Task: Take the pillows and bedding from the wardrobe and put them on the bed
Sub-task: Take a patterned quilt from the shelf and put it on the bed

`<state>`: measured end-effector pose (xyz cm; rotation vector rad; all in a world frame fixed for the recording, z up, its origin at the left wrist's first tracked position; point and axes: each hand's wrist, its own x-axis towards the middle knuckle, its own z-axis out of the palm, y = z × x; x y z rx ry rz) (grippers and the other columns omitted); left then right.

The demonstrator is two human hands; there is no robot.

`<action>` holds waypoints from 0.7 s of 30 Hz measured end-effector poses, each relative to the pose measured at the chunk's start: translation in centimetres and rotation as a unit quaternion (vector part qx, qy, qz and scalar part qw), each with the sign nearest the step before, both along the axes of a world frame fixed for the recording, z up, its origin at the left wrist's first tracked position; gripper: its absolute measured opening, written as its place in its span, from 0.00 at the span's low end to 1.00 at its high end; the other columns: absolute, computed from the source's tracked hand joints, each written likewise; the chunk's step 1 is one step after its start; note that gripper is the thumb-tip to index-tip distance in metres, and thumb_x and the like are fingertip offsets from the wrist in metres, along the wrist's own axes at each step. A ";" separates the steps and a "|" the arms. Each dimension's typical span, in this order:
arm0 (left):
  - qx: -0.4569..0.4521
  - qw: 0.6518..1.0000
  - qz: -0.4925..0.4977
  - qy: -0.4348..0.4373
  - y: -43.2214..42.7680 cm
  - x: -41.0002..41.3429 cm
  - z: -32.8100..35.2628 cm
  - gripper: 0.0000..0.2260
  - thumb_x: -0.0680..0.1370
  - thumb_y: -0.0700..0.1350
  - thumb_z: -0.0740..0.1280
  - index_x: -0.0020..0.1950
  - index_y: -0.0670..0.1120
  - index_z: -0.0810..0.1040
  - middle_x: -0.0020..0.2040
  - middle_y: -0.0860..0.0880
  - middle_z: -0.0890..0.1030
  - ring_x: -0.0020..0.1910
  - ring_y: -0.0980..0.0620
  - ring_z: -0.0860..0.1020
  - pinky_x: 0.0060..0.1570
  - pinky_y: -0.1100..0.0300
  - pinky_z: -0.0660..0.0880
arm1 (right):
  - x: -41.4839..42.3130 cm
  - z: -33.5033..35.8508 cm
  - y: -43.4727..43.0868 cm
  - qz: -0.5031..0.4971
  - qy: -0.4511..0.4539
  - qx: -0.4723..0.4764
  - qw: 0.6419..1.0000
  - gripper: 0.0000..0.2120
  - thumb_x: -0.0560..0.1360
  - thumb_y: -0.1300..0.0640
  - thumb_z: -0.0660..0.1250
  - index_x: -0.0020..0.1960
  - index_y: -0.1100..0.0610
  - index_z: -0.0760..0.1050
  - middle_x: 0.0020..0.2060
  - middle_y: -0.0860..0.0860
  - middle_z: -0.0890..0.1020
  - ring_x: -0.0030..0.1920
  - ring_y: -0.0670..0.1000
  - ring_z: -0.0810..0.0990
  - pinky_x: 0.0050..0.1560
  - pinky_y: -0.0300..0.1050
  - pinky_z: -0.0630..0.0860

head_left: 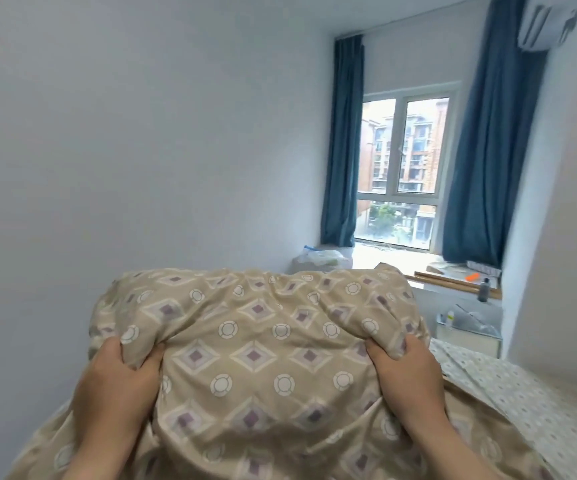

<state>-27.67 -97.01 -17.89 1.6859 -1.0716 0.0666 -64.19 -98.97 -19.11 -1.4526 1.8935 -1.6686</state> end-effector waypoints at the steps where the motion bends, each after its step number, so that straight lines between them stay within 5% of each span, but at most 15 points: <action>1: 0.001 1.000 -0.024 0.001 -1.7 -0.9 -0.2 0.16 0.70 0.59 0.69 0.37 0.49 0.68 0.35 0.47 0.76 0.34 0.41 0.74 0.35 0.50 0.72 | -0.9 -0.3 0.0 -0.027 -0.001 0.001 1.000 0.16 0.65 0.36 0.69 0.40 0.47 0.75 0.34 0.40 0.78 0.36 0.46 0.74 0.34 0.45 0.69; 6: 0.012 0.992 -0.128 -0.002 -7.7 -6.4 -1.3 0.15 0.70 0.59 0.68 0.38 0.50 0.67 0.34 0.49 0.75 0.33 0.43 0.73 0.33 0.52 0.69 | -5.5 -1.5 1.6 -0.121 0.001 0.013 0.993 0.15 0.65 0.36 0.69 0.38 0.47 0.73 0.34 0.41 0.78 0.36 0.42 0.74 0.32 0.38 0.66; 12: 0.028 0.970 -0.240 -0.007 -11.1 -16.0 -3.6 0.13 0.70 0.60 0.67 0.42 0.53 0.70 0.35 0.56 0.72 0.35 0.47 0.71 0.34 0.53 0.67 | -13.1 -3.4 5.1 -0.219 0.013 0.040 0.975 0.16 0.66 0.37 0.69 0.39 0.49 0.74 0.35 0.41 0.78 0.36 0.50 0.75 0.36 0.47 0.68; 21: 0.061 0.943 -0.326 -0.022 -12.1 -28.6 -9.7 0.13 0.70 0.61 0.65 0.45 0.53 0.71 0.40 0.50 0.78 0.39 0.43 0.76 0.38 0.47 0.74 | -23.4 -8.8 8.6 -0.284 0.001 0.096 0.954 0.16 0.68 0.40 0.71 0.36 0.51 0.71 0.33 0.45 0.77 0.34 0.51 0.74 0.34 0.48 0.68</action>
